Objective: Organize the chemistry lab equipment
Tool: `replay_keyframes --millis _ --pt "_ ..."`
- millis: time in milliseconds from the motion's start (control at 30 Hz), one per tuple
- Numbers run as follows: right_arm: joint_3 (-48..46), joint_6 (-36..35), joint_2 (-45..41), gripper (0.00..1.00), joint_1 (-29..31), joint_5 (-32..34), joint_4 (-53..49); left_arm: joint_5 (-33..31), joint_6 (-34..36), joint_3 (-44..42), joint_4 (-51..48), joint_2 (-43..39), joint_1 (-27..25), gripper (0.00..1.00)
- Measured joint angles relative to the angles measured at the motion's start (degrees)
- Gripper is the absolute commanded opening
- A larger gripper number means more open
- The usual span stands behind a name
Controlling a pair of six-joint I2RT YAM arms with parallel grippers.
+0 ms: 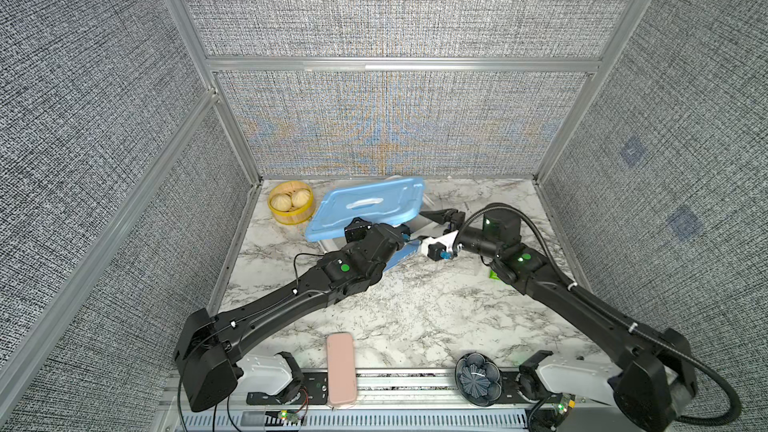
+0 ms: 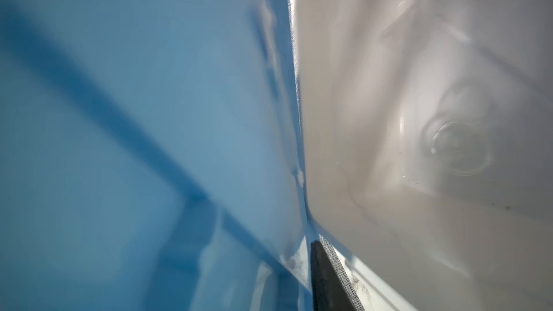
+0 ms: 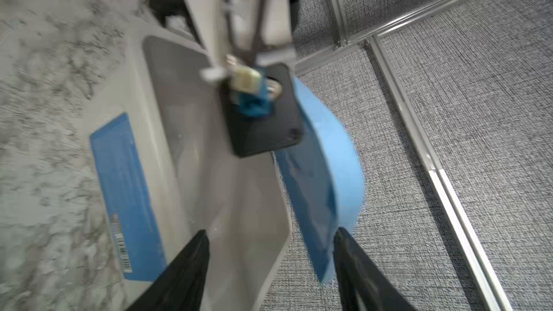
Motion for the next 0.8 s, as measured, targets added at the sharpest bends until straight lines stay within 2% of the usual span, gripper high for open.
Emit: replay_keyframes --millis 200,400,600,800 --pt "-8.0 6.6 -8.9 0.65 0.3 -3.1 -2.3 -0.8 -4.7 -1.0 -0.4 2.0 0.1 0.3" --pt "-12.9 19.1 -14.6 0.65 0.3 -2.6 1.0 -1.9 -7.5 -0.2 -1.6 5.0 -0.5 0.31" --pt "-14.5 30.3 -17.4 0.65 0.3 3.7 5.8 -3.7 -8.8 2.6 -4.2 9.6 -1.2 0.4" --pt "-15.2 36.9 -18.8 0.65 0.1 9.1 7.6 -3.7 -9.8 3.6 -6.6 11.4 -2.1 0.43"
